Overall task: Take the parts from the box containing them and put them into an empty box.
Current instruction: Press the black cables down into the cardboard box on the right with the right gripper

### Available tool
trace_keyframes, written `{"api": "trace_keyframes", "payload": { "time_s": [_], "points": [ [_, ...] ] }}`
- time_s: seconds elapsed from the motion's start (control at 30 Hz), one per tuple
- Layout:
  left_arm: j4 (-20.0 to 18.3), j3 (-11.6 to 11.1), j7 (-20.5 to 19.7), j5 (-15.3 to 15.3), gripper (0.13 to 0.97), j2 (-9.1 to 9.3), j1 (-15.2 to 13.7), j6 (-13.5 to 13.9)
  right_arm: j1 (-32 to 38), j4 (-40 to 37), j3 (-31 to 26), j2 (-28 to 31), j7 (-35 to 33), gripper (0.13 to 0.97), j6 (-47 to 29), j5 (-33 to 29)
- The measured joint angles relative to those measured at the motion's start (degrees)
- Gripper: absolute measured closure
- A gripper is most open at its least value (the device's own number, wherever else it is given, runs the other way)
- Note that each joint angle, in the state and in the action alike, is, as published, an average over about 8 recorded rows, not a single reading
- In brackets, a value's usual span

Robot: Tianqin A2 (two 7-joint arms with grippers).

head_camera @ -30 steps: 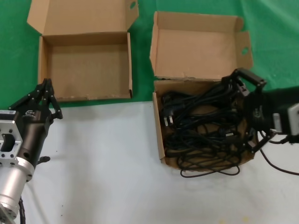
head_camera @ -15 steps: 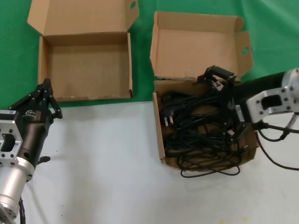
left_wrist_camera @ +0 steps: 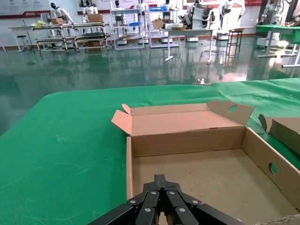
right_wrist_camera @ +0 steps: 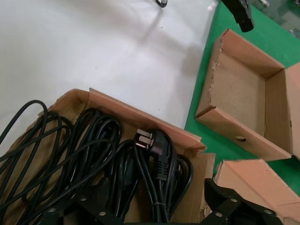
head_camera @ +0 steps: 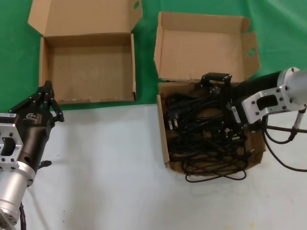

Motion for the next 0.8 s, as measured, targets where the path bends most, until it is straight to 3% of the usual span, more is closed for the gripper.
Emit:
{"api": "trace_keyframes", "payload": {
  "time_s": [0.13, 0.7, 0.8],
  "points": [
    [0.0, 0.0, 0.0, 0.0, 0.952, 0.0, 0.0, 0.0, 0.06, -0.29, -0.16, 0.06, -0.24, 0.342, -0.09, -0.46],
    [0.0, 0.0, -0.01, 0.01, 0.952, 0.0, 0.0, 0.0, 0.43, -3.39, -0.61, -1.39, -1.99, 0.739, 1.8, -2.31],
    [0.0, 0.0, -0.01, 0.01, 0.952, 0.0, 0.0, 0.0, 0.69, -4.01, -0.74, -1.81, -2.19, 0.739, 2.32, -2.89]
  ]
}}
